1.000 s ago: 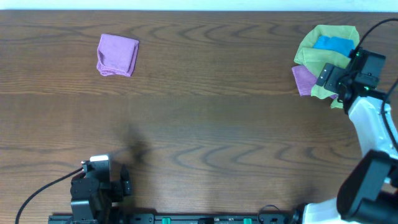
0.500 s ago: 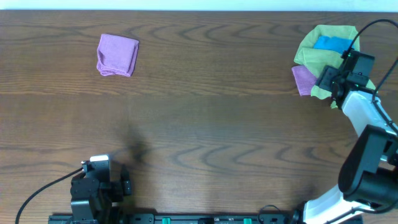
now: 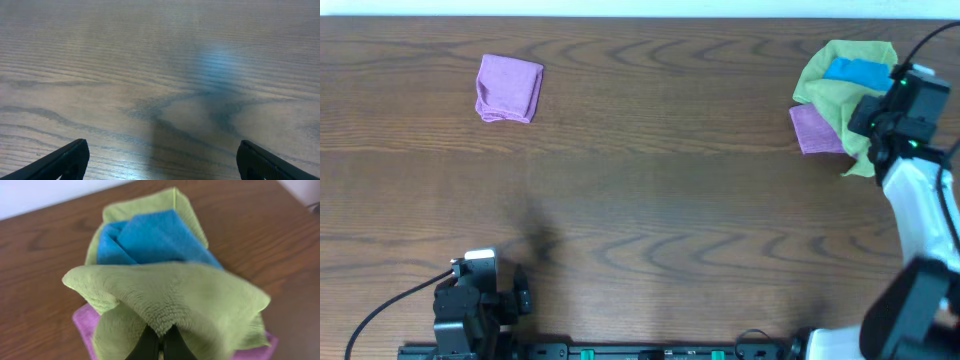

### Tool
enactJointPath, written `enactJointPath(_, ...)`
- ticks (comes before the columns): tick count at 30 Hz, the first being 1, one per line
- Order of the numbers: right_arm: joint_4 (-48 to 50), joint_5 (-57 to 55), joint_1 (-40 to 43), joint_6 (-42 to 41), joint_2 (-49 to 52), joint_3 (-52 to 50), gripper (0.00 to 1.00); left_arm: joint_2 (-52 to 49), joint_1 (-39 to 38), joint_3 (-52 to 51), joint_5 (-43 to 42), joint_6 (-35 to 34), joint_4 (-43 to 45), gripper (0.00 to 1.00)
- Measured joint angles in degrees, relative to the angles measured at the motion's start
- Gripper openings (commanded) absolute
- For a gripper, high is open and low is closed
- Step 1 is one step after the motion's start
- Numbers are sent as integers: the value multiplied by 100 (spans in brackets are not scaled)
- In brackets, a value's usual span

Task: Fold the cloth
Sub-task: 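Reach the right gripper to the cloth pile and grasp the green cloth, then pull the green cloth left out of the pile with the right gripper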

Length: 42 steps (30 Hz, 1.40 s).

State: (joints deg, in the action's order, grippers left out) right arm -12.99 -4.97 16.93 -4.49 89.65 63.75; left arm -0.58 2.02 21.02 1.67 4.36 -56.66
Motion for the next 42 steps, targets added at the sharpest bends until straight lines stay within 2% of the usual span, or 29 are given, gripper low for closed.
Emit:
enactJointPath(8, -1134, 26, -684, 323, -946, 7, 1, 0, 0, 0, 0, 0, 0, 95)
enactJointPath(17, -1635, 317, -2238, 363, -1244, 7, 1, 2, 0, 0, 0, 0, 0, 95)
enactJointPath(25, -1381, 693, -4050, 0, -1244, 7, 1, 2, 0, 0, 0, 0, 0, 95)
enactJointPath(32, -494, 1056, -5429, -656, -1246, 7, 2, 2, 0, 0, 0, 0, 0, 95)
enactJointPath(38, -306, 1279, -5906, -1102, -1244, 7, 2, 0, 0, 0, 0, 0, 0, 95)
enactJointPath(42, -684, 1274, -5733, -1226, -1086, 33, 1, 0, 0, 0, 0, 0, 0, 95)
